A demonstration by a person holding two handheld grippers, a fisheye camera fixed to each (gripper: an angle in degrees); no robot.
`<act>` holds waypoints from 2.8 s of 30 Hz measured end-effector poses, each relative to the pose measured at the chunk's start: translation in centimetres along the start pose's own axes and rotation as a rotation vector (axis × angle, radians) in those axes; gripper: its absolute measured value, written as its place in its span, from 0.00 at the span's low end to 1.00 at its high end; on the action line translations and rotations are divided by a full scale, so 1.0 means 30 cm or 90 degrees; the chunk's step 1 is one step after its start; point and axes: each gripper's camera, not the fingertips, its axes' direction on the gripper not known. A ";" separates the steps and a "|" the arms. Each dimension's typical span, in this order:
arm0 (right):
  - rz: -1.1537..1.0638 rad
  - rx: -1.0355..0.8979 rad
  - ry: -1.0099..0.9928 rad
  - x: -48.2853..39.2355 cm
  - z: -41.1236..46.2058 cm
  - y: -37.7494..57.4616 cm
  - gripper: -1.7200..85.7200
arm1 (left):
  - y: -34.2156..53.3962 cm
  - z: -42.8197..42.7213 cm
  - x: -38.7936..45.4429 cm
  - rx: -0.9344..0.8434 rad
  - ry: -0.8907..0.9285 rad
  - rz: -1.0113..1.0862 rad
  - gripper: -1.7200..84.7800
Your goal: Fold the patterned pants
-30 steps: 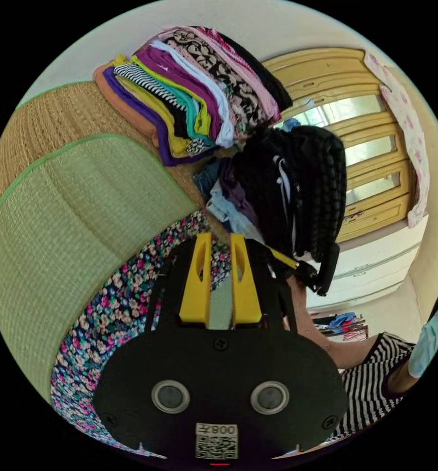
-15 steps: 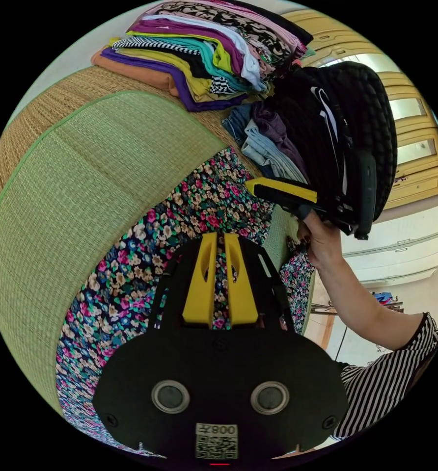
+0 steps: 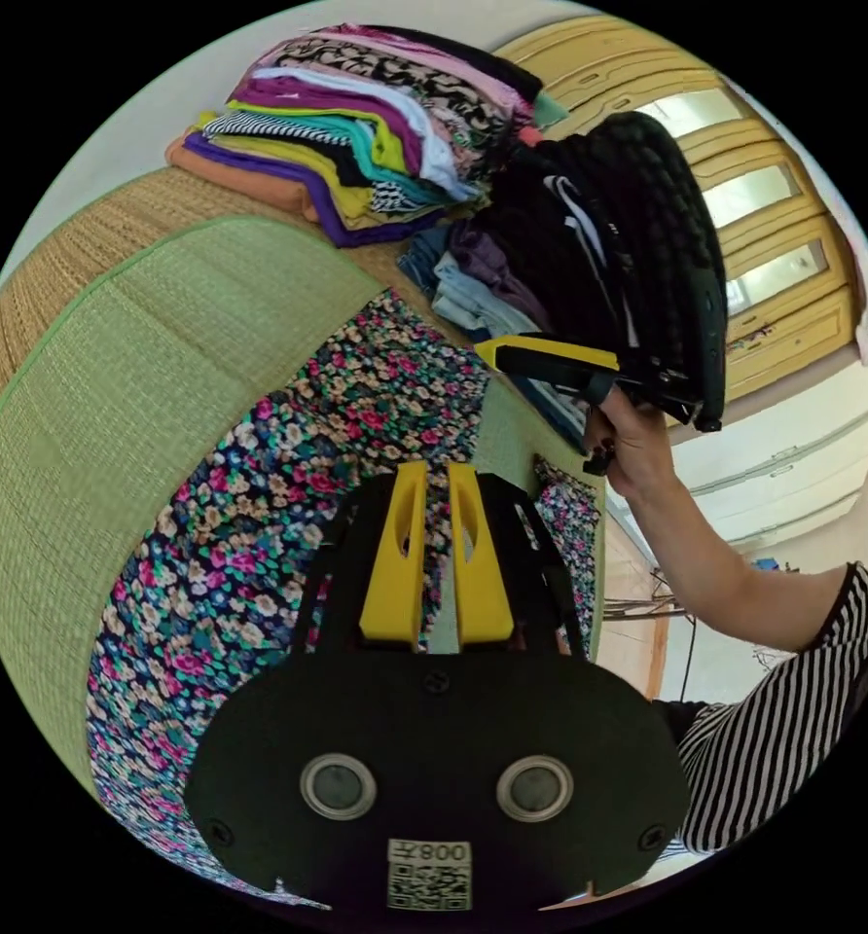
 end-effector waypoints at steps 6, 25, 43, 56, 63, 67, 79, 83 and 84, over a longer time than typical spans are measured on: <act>0.065 -0.011 0.015 0.088 -0.214 0.400 0.09 | 0.048 0.162 0.170 -0.081 0.039 0.078 0.11; 0.169 -0.075 0.026 0.260 -0.243 0.657 0.04 | -0.003 0.411 0.360 -0.159 -0.022 0.066 0.05; 0.228 -0.048 0.036 0.389 -0.277 0.674 0.07 | 0.288 0.212 0.272 -0.048 -0.041 0.036 0.07; 0.085 0.025 -0.045 0.144 -0.175 0.408 0.04 | 0.926 -0.099 -0.064 0.045 -0.122 -0.200 0.03; 0.019 -0.026 -0.001 0.062 0.030 0.148 0.02 | 1.108 -0.171 -0.084 0.034 -0.141 -0.182 0.02; 0.028 -0.071 -0.005 0.071 0.128 0.143 0.02 | 1.244 -0.219 -0.110 0.041 -0.120 -0.184 0.02; 0.067 -0.070 0.006 0.043 0.127 0.402 0.02 | 1.839 -0.540 -0.171 0.126 -0.218 -0.299 0.02; 0.090 -0.057 0.003 0.022 0.177 0.381 0.02 | 2.032 -0.604 -0.239 0.130 -0.184 -0.352 0.02; 0.083 -0.046 0.005 0.005 0.173 0.371 0.02 | 2.052 -0.617 -0.238 0.134 -0.196 -0.351 0.02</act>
